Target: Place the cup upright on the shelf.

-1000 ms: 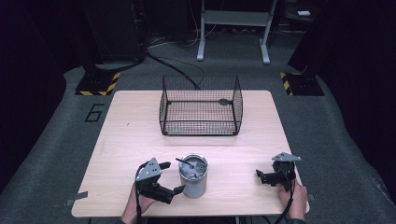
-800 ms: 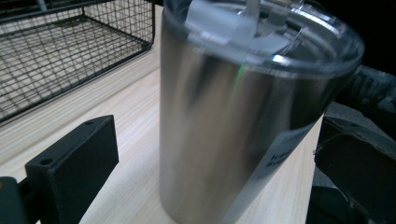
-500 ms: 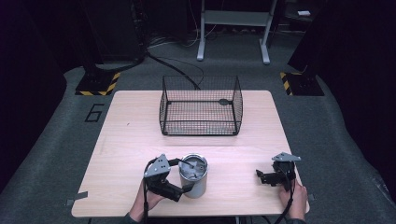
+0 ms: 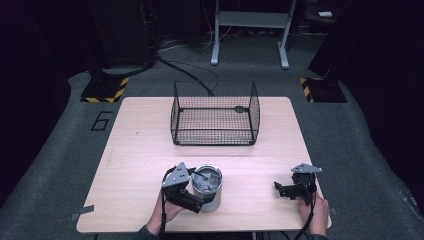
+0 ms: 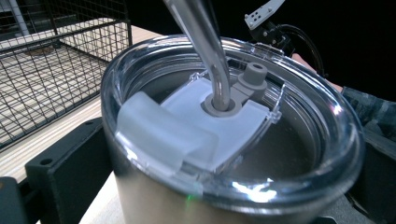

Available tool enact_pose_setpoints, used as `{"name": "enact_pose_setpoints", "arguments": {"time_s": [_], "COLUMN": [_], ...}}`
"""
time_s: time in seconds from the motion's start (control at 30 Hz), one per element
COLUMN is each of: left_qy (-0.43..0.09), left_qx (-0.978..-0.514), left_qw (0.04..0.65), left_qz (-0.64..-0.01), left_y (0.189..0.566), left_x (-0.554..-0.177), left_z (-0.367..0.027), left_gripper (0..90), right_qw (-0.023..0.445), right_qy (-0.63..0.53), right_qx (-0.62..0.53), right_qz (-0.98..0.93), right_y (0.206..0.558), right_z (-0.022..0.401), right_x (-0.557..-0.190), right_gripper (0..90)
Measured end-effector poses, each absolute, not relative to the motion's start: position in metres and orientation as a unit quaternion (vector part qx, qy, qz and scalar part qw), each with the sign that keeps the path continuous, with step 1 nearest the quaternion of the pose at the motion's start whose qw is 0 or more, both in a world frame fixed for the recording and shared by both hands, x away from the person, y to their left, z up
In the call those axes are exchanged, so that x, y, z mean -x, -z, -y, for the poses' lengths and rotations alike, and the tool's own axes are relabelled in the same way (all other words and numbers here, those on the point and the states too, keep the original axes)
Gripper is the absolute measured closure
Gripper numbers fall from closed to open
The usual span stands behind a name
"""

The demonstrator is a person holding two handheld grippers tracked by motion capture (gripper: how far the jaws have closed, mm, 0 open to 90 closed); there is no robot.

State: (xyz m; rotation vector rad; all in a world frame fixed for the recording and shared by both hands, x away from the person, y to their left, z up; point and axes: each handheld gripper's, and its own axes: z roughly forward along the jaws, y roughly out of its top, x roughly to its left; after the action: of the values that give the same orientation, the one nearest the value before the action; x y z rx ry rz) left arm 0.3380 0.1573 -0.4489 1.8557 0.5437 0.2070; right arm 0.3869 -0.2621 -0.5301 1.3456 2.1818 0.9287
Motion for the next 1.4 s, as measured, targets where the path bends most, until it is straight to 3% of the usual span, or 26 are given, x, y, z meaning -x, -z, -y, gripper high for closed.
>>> {"name": "enact_pose_setpoints", "arguments": {"time_s": [1.4], "left_qy": [-0.126], "left_qx": [-0.772], "left_qw": [0.581], "left_qz": [-0.224], "left_y": [0.452], "left_x": [-0.337], "left_z": [-0.146], "left_gripper": [2.9], "right_qw": [0.206], "right_qy": [-0.333], "right_qx": [-0.483], "right_qz": [-0.783], "right_y": [0.530], "right_z": [0.262], "right_x": [-0.387], "right_gripper": [0.0]}}
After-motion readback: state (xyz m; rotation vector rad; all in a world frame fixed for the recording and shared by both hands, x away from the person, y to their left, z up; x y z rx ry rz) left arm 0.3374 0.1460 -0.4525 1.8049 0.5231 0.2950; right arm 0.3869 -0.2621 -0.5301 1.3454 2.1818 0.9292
